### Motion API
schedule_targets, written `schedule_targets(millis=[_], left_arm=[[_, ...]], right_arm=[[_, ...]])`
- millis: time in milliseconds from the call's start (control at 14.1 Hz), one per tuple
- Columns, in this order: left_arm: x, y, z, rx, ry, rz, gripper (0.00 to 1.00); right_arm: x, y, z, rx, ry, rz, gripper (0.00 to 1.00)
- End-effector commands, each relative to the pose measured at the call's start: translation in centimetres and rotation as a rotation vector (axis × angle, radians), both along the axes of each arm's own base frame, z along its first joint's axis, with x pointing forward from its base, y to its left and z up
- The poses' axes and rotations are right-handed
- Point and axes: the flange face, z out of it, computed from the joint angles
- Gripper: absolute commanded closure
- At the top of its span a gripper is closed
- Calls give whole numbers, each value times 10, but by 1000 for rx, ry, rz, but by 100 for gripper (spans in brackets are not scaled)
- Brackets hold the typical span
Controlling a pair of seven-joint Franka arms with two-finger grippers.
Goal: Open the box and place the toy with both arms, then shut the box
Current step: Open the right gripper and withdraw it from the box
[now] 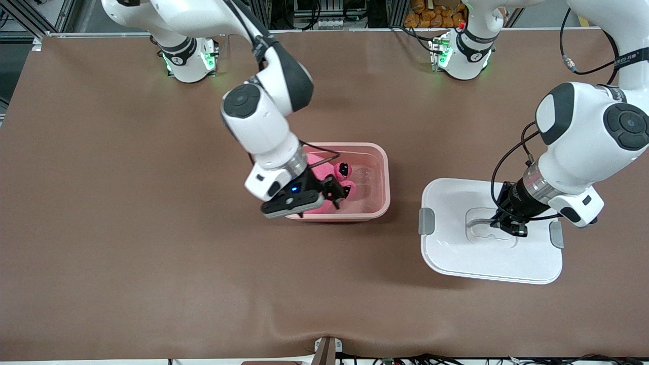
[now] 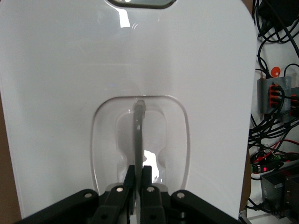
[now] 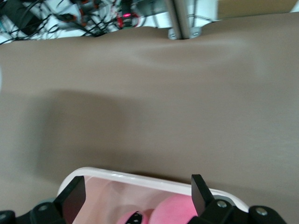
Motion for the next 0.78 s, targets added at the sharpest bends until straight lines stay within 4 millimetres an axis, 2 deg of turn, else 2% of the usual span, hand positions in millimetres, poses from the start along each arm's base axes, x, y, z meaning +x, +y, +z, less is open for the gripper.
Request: schedule_targets(millis=[0,283,495,707], left_arm=[[-9,0,10,-15,-17,-16,100],[-12,-15,12,-52,-10,-8,100],[-14,-28,13,-84,-2,20,100],[-19,-53,14,-103,0,44,100]], right_arm=[[-3,-52,12,-6,31,-30,0],[2,-124,15,-61,62,33,0],[2,-194,18,-83,76,52,0],[3,-265,27,-110,135,117,0]])
